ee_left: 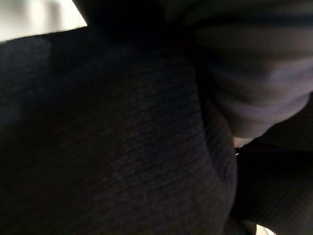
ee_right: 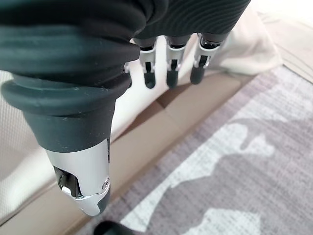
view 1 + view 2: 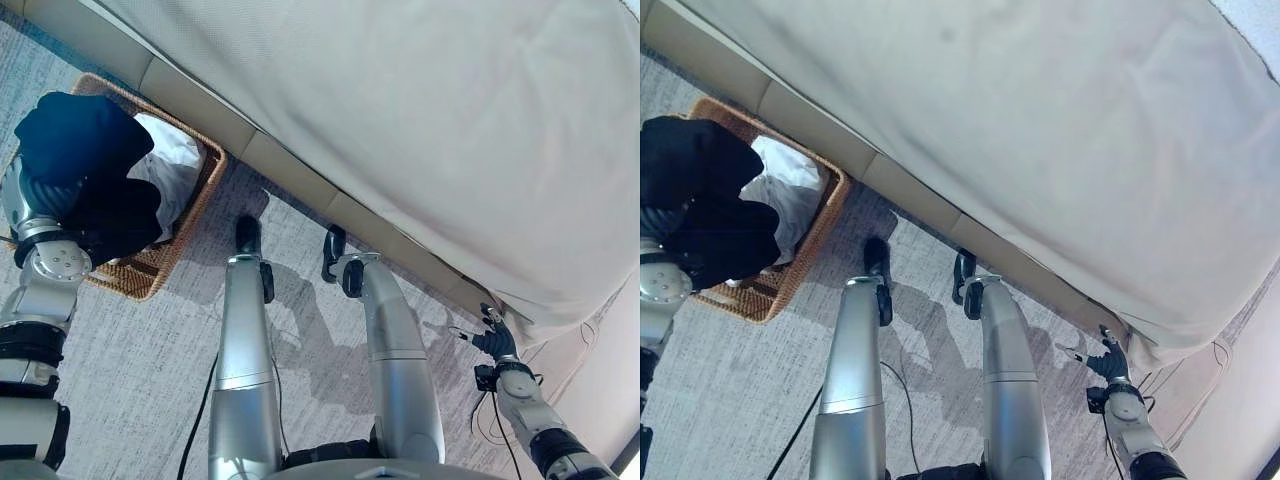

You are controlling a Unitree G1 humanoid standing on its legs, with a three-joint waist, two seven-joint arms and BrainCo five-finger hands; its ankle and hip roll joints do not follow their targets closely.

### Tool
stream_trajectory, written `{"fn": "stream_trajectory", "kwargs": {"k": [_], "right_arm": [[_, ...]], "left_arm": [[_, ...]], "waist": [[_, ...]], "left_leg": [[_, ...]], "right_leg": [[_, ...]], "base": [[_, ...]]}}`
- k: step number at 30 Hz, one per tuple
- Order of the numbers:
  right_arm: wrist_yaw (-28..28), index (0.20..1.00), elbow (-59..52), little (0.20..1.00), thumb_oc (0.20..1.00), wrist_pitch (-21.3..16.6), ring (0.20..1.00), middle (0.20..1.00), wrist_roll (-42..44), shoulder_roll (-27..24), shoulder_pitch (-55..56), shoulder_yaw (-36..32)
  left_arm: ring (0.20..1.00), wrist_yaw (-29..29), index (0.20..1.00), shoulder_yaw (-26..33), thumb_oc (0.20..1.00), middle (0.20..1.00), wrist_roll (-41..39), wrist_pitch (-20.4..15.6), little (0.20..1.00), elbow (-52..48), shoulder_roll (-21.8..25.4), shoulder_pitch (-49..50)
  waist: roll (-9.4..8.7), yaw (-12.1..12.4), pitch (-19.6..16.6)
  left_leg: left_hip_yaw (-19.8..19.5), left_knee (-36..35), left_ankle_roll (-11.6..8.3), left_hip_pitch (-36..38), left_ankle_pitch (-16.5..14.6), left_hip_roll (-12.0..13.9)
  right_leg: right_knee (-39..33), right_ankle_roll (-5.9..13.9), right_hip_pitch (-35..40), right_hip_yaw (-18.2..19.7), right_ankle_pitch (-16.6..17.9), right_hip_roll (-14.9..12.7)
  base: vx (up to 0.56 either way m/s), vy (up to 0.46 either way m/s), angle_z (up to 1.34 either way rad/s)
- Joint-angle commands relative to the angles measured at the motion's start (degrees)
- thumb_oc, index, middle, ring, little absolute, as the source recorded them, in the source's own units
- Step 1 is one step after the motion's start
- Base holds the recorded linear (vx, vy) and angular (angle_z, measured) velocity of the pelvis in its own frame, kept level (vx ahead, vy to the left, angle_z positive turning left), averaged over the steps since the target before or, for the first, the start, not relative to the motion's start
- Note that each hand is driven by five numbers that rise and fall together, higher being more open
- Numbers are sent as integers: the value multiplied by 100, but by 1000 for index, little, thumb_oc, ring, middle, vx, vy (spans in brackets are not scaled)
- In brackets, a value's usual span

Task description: Pick up clothes into the bucket

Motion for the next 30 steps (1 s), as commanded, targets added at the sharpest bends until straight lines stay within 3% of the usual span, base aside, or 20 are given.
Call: {"fn": "stream_trajectory", "kwargs": {"k": [1,2,3,4,5,6,14,23,26,29,30], "right_arm": [[-69,1000,-9,1000,1000,-181,1000,1000,280,-116,239,66],[-61,1000,12,1000,1000,-174,1000,1000,286,-108,246,75],[-48,1000,6,1000,1000,-173,1000,1000,280,-102,239,83],[-39,1000,-38,1000,1000,-175,1000,1000,291,-96,241,85],[-39,1000,-38,1000,1000,-174,1000,1000,291,-96,241,85],[-14,1000,-36,1000,1000,-170,1000,1000,286,-89,259,86],[74,1000,21,1000,1000,-80,1000,1000,383,-17,167,59],[115,1000,-14,1000,1000,-20,1000,1000,342,89,206,69],[59,1000,-22,1000,1000,0,1000,1000,306,133,165,24],[-39,1000,-20,1000,1000,57,1000,1000,236,199,100,-12],[-76,1000,39,1000,1000,69,1000,1000,228,261,39,-50]], "left_arm": [[341,127,341,138,341,341,225,-21,341,44,374,-71],[341,105,341,150,341,341,203,-5,341,85,348,-58],[479,87,479,166,479,479,196,12,479,96,338,-53],[896,77,896,169,896,896,199,33,896,119,322,-54],[896,77,896,169,896,896,199,33,896,119,322,-54],[1000,15,1000,174,1000,1000,191,105,1000,214,287,-68],[1000,-127,1000,293,1000,1000,276,432,1000,538,147,-23],[1000,40,1000,708,1000,1000,260,520,1000,564,-235,344],[1000,196,1000,923,1000,1000,24,443,1000,541,-671,666],[1000,370,1000,1147,1000,1000,-599,105,1000,362,-1475,981],[1000,337,1000,1150,1000,1000,-1013,-152,1000,282,-1866,976]], "waist": [[-163,63,-112],[-166,65,-112],[-171,62,-112],[-177,58,-112],[-177,58,-112],[-178,55,-112],[-183,44,-112],[-183,45,-112],[-103,100,-112],[29,180,-112],[79,217,-112]], "left_leg": [[45,23,371,343,-522,-93],[47,26,373,334,-525,-95],[51,18,373,329,-522,-93],[52,10,371,325,-518,-93],[52,10,371,325,-518,-93],[57,-11,370,318,-507,-96],[74,-109,378,364,-481,-62],[91,-428,368,682,-374,-32],[181,-641,362,992,-309,-34],[280,-995,336,1476,-212,-54],[304,-1150,323,1673,-170,-69]], "right_leg": [[-935,488,221,171,674,-253],[-943,487,214,170,682,-254],[-956,484,206,175,688,-255],[-966,482,200,178,691,-255],[-966,482,200,178,691,-255],[-985,478,201,170,701,-262],[-1112,462,243,178,743,-240],[-1394,470,495,184,832,-221],[-1513,470,719,241,866,-227],[-1700,476,1097,302,897,-252],[-1753,478,1250,311,887,-274]], "base": [[0,0,0],[0,0,0],[0,0,0],[0,0,0],[0,0,0],[0,0,0],[0,0,0],[-3,-4,-1],[-20,2,-5],[-16,3,-5],[-13,-10,-10]]}}
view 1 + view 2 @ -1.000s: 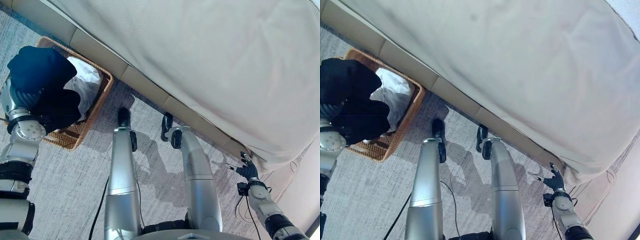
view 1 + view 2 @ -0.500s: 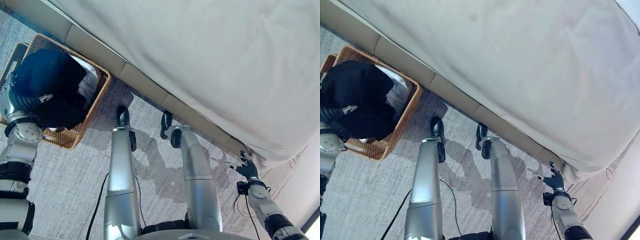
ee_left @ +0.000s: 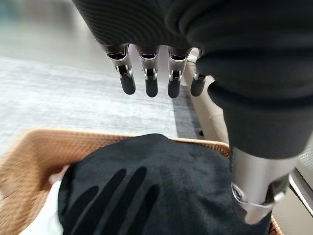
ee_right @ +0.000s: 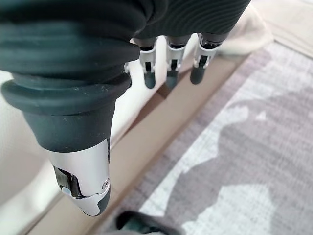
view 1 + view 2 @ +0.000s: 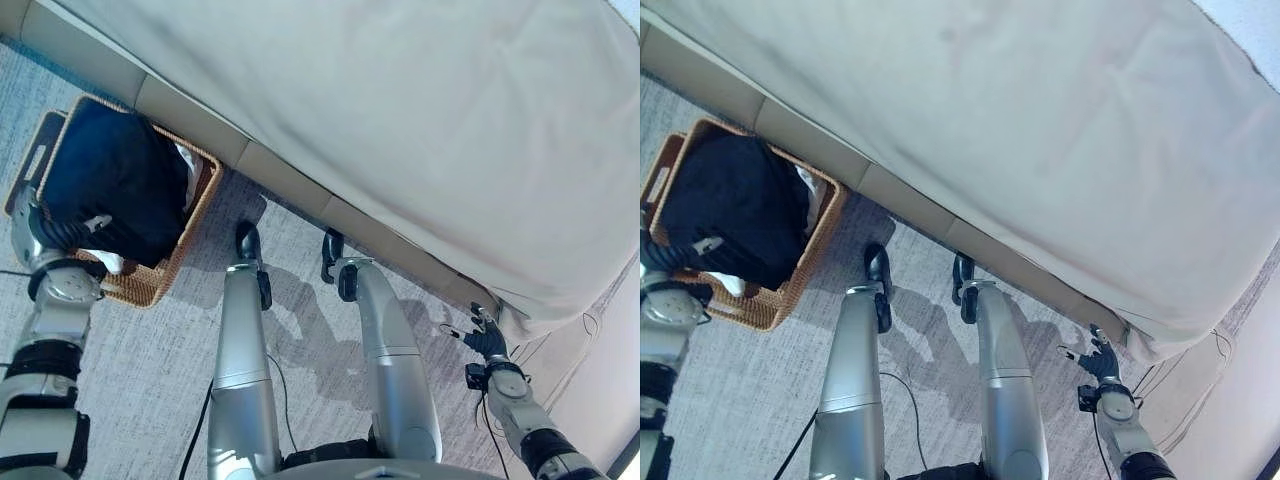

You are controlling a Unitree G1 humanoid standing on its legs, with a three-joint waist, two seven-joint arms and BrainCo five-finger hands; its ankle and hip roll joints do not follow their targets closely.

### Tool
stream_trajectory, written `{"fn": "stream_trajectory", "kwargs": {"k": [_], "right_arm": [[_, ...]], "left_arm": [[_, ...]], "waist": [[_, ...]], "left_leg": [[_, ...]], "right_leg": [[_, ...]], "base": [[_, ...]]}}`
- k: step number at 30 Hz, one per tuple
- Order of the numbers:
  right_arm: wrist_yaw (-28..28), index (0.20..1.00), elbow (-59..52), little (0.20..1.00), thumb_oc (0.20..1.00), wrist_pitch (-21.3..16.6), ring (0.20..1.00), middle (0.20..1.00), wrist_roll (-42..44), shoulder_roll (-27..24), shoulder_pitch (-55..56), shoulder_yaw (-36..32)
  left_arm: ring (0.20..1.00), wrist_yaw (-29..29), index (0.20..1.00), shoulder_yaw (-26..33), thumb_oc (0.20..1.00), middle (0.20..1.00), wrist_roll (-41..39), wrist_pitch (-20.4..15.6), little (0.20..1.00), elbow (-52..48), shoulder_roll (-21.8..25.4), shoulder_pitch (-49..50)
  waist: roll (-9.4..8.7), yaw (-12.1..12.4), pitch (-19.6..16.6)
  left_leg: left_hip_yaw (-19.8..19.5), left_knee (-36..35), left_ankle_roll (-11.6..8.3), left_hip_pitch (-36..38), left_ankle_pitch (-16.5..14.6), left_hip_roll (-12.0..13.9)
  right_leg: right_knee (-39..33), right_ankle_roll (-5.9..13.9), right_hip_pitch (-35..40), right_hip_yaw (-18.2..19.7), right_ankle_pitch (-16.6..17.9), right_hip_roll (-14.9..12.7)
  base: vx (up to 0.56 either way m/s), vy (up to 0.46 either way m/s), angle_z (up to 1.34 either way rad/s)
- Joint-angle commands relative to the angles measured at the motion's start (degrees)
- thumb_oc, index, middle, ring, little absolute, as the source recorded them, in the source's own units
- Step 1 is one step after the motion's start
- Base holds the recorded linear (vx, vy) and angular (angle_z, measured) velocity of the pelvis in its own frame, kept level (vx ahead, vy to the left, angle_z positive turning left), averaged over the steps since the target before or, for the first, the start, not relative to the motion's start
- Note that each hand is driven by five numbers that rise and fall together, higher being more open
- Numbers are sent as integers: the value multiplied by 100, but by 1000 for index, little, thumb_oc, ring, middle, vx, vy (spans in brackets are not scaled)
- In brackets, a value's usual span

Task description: Pick up clothes into the bucket

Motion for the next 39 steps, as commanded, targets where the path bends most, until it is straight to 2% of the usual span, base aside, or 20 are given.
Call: {"fn": "stream_trajectory", "kwargs": {"k": [1,2,4,5,6,8,9,10,11,12,13,16,17,18,19,21,24,30,33,39], "right_arm": [[-246,1000,100,1000,1000,97,1000,1000,5,-172,62,-79],[-271,1000,55,1000,1000,99,1000,1000,-8,-153,36,-134],[-272,1000,182,1000,1000,92,1000,1000,67,-119,-31,-283],[-284,1000,336,1000,1000,85,1000,1000,90,-70,-89,-314],[-269,1000,406,1000,1000,94,1000,1000,97,-40,-166,-379],[-287,1000,489,1000,1000,93,1000,1000,99,5,-176,-430],[-321,1000,545,1000,1000,138,1000,1000,52,64,-172,-493],[-321,1000,544,1000,1000,138,1000,1000,52,63,-166,-492],[-339,1000,738,1000,1000,166,1000,1000,25,175,-178,-587],[-339,1000,738,1000,1000,166,1000,1000,25,174,-171,-586],[-299,1000,844,1000,1000,205,1000,1000,-73,222,-114,-628],[-255,1000,945,1000,1000,270,1000,1000,-202,303,9,-606],[-276,1000,1080,1000,1000,310,1000,1000,-398,379,132,-571],[-276,1000,1079,1000,1000,310,1000,1000,-399,378,137,-570],[-251,1000,1233,1000,1000,343,1000,1000,-515,426,213,-543],[-229,1000,1373,1000,1000,373,1000,1000,-533,453,219,-545],[-74,1000,1694,1000,1000,475,1000,1000,-622,506,222,-533],[356,1000,1941,1000,1000,623,1000,1000,-818,654,291,-367],[564,1000,1969,1000,1000,735,1000,1000,-1518,633,238,69],[787,1000,1795,1000,1000,797,1000,1000,-1893,555,224,334]], "left_arm": [[1000,264,1000,171,1000,1000,-1233,-827,1000,-106,-793,338],[1000,84,1000,129,1000,1000,-1770,-1126,1000,-262,-1119,445],[1000,-599,1000,-8,1000,1000,-2735,-1452,1000,-236,-1711,552],[1000,-783,1000,-30,1000,1000,-2923,-1336,1000,346,-1913,454],[1000,-919,1000,-233,1000,1000,-2776,-1346,1000,504,-2018,403],[1000,-1088,1000,-370,1000,1000,-2738,-1334,1000,452,-2139,466],[1000,-1278,1000,-533,1000,1000,-2872,-1329,1000,479,-2398,594],[1000,-1278,1000,-535,1000,1000,-2873,-1330,1000,479,-2399,599],[1000,-1601,1000,-818,1000,1000,-2808,-1291,1000,555,-2655,732],[1000,-1601,1000,-820,1000,1000,-2808,-1292,1000,556,-2656,738],[1000,-1865,1000,-1019,1000,1000,-2572,-1252,1000,613,-2710,902],[1000,-1768,1000,-1088,1000,1000,-2082,-1189,1000,865,-2828,1126],[1000,-1643,1000,-1195,1000,1000,-1615,-1196,1000,826,-2925,1359],[1000,-1641,1000,-1196,1000,1000,-1612,-1196,1000,823,-2927,1364],[1000,-1595,1000,-1246,1000,1000,-1268,-1161,1000,874,-2994,1568],[1000,-1633,1000,-1301,1000,1000,-1123,-1099,1000,1072,-3013,1627],[1000,-1935,1000,-1583,1000,1000,-283,-885,1000,1624,-3002,1806],[1000,-2542,1000,-1425,1000,1000,-150,-643,1000,2499,-3095,1994],[1000,-2654,1000,-1406,1000,1000,46,-609,1000,2677,-3037,1976],[1000,-2864,1000,-1371,1000,1000,-110,-579,1000,2595,-2998,1957]], "waist": [[172,284,-93],[215,310,-93],[322,329,-93],[347,318,-93],[384,295,-93],[420,295,-93],[498,289,-93],[499,287,-93],[590,279,-93],[592,277,-93],[655,269,-189],[716,277,-478],[740,317,-722],[742,316,-716],[765,369,-962],[771,390,-1063],[775,428,-1480],[801,440,-2012],[808,446,-2198],[788,447,-2332]], "left_leg": [[-13,-336,204,802,-286,-158],[0,-451,194,978,-252,-202],[32,-736,170,1445,-175,-289],[41,-892,157,1690,-146,-308],[83,-1151,157,1846,128,-336],[62,-1316,146,2124,174,-364],[60,-1655,125,2668,254,-387],[57,-1668,124,2681,258,-387],[3,-2106,68,3340,395,-378],[-2,-2124,67,3359,401,-377],[-26,-2487,17,3848,496,-357],[-60,-2867,-35,4214,619,-342],[-67,-3075,-66,4509,660,-333],[-70,-3087,-66,4527,663,-331],[-90,-3278,-105,4781,695,-335],[-78,-3360,-121,4913,702,-325],[-1,-3524,-180,5324,677,-269],[166,-3999,-174,5970,678,-148],[225,-4334,-177,6247,765,-54],[237,-4333,-182,6409,744,-35]], "right_leg": [[-1041,379,600,74,675,-319],[-1079,372,759,83,657,-335],[-1210,363,1190,89,631,-378],[-1301,358,1418,92,624,-380],[-1502,310,1570,47,832,-416],[-1607,311,1835,41,837,-416],[-1830,307,2340,19,856,-414],[-1842,306,2354,15,859,-415],[-2158,317,3015,-52,899,-400],[-2176,317,3035,-58,904,-399],[-2402,327,3489,-118,922,-383],[-2755,346,3854,-168,995,-339],[-3059,360,4198,-220,1047,-297],[-3076,359,4219,-224,1053,-294],[-3414,381,4518,-257,1115,-233],[-3572,392,4677,-274,1151,-206],[-4232,399,5307,-290,1269,-108],[-4731,421,5967,-279,1338,-7],[-4749,419,6116,-306,1307,44],[-4651,405,6250,-342,1215,61]], "base": [[-10,-18,-6],[0,0,0],[-6,-15,7],[-77,-17,17],[-70,-32,16],[-20,-41,5],[21,-31,4],[53,-104,6],[36,-74,4],[97,-141,8],[109,-111,11],[125,-116,11],[80,-94,-2],[166,-189,-2],[86,-95,-1],[102,-113,3],[106,-77,6],[126,-15,-3],[77,-12,-12],[44,-10,0]]}}
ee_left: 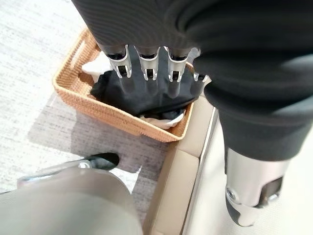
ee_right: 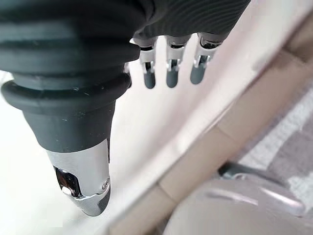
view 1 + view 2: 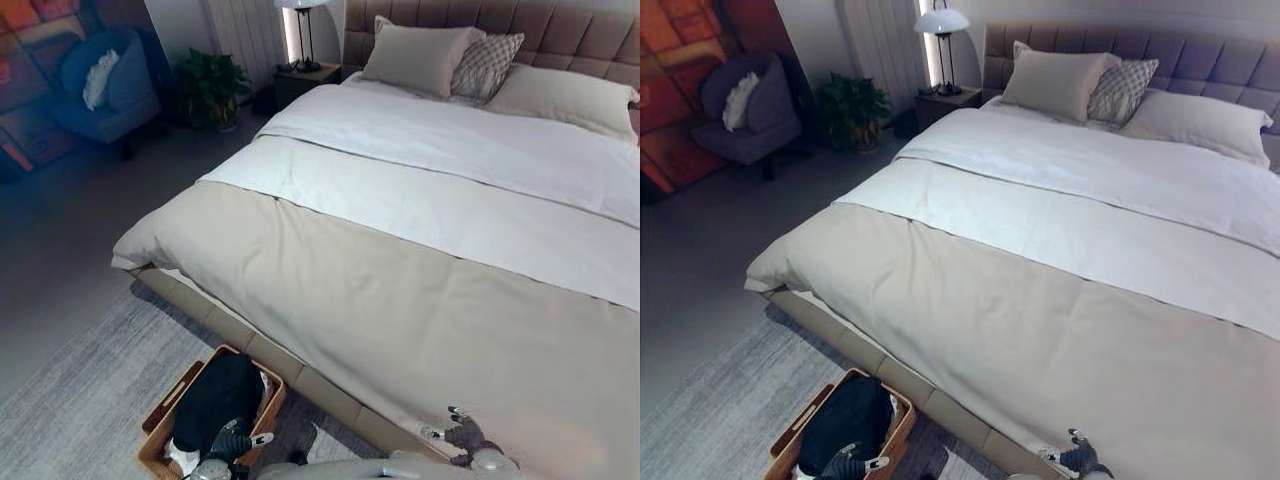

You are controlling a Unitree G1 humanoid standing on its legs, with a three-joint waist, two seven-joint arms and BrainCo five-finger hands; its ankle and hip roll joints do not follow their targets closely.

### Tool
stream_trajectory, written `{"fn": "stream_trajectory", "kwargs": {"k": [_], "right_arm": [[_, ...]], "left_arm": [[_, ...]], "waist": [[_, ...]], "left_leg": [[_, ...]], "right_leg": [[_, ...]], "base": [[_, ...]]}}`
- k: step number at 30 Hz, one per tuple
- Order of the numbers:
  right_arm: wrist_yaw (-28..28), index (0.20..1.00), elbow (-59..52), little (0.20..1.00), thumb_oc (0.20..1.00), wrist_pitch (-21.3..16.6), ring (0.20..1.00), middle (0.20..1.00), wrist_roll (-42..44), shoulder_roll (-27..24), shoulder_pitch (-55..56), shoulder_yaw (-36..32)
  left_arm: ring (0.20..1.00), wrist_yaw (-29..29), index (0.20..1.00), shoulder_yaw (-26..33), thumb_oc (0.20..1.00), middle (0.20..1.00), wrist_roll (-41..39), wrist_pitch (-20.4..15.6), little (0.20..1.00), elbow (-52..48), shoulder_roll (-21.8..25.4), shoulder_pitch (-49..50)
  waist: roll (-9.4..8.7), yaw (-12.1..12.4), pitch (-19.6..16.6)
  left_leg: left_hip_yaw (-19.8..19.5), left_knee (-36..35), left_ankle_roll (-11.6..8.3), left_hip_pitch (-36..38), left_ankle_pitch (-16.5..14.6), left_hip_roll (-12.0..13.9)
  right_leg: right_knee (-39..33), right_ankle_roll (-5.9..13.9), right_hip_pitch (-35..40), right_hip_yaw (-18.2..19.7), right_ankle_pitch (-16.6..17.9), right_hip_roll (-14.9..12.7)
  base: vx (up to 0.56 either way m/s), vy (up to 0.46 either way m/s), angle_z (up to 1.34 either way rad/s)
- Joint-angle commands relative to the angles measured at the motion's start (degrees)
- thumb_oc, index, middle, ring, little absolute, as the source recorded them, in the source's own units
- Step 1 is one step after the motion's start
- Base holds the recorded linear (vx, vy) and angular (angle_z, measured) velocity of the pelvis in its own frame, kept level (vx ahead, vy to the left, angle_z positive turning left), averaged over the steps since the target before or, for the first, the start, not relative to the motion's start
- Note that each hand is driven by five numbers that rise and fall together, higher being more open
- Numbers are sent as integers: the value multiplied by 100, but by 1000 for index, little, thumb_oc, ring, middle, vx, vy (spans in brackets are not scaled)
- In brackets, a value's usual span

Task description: Pick up clothes into the bucket

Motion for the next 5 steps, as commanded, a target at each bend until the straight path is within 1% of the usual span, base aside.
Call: {"fn": "stream_trajectory", "kwargs": {"k": [1,4,5], "right_arm": [[136,1000,-54,1000,1000,13,1000,1000,-38,-180,-231,-6],[193,1000,36,1000,1000,35,1000,1000,36,-165,-198,-135],[193,1000,36,1000,1000,35,1000,1000,36,-165,-198,-135]], "left_arm": [[1000,-235,1000,117,1000,1000,17,-17,1000,-154,30,-165],[1000,-370,1000,219,1000,1000,-319,18,1000,-181,14,-151],[1000,-370,1000,219,1000,1000,-319,18,1000,-181,14,-151]], "waist": [[-222,61,170],[-211,34,163],[-211,34,163]], "left_leg": [[95,386,112,43,-466,-296],[81,413,140,127,-514,-296],[81,413,140,127,-514,-296]], "right_leg": [[-1026,371,431,-53,862,-268],[-847,347,456,-30,772,-257],[-847,347,456,-30,771,-257]], "base": [[37,3,1],[16,2,0],[0,0,0]]}}
